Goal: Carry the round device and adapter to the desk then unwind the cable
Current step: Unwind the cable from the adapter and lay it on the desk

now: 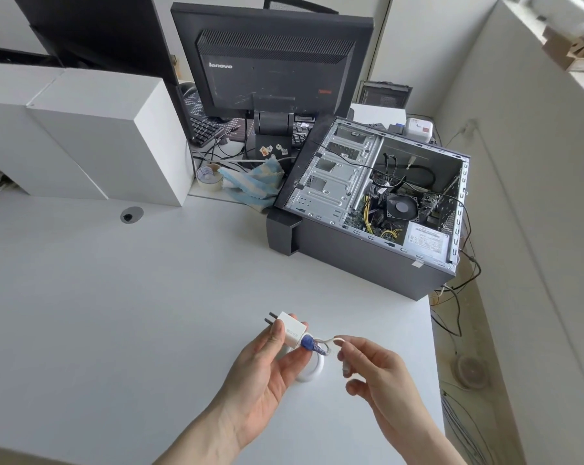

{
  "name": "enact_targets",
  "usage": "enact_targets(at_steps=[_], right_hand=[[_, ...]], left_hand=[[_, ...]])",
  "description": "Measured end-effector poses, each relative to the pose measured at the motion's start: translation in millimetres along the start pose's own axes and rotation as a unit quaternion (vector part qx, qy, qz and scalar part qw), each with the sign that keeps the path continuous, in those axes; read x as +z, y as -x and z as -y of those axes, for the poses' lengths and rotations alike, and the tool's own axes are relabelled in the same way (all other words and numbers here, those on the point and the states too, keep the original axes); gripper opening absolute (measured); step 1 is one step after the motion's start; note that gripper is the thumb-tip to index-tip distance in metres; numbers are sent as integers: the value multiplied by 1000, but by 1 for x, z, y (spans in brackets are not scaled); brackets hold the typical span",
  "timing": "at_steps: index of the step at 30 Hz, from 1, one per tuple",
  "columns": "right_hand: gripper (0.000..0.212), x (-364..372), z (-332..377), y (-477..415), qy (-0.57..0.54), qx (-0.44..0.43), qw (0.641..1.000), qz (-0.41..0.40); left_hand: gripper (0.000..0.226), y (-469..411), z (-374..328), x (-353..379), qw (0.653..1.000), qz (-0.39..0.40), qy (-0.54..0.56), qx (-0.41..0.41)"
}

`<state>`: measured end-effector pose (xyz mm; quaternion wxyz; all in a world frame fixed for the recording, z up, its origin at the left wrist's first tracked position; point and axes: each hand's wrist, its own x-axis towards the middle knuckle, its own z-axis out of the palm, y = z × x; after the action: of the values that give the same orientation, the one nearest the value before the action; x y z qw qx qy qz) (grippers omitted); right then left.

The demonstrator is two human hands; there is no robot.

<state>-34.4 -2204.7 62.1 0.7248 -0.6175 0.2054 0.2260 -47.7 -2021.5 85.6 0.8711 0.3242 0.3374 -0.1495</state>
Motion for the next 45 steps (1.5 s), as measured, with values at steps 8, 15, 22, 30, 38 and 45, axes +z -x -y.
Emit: enact_targets(at_steps=[8,15,22,30,38,45], right_hand=[[37,-9,10,4,-183,109,973,90],[56,-15,9,2,-221,118,963,100],[31,-14,11,5,-218,142,962,80],[15,-6,21,4,-92,99,988,67],[6,7,25,-1,-40,58,996,47],[13,16,26,-5,-24,58,997,47]], left_hand=[[35,-5,3,-2,1000,-25,-2,12],[40,-9,0,-3,999,-39,29,22],[39,-12,1,-2,998,-42,25,32],[40,-12,3,-5,999,-30,21,27],[40,-12,6,-2,1000,-4,2,15],[38,-13,9,1,1000,10,-13,10]])
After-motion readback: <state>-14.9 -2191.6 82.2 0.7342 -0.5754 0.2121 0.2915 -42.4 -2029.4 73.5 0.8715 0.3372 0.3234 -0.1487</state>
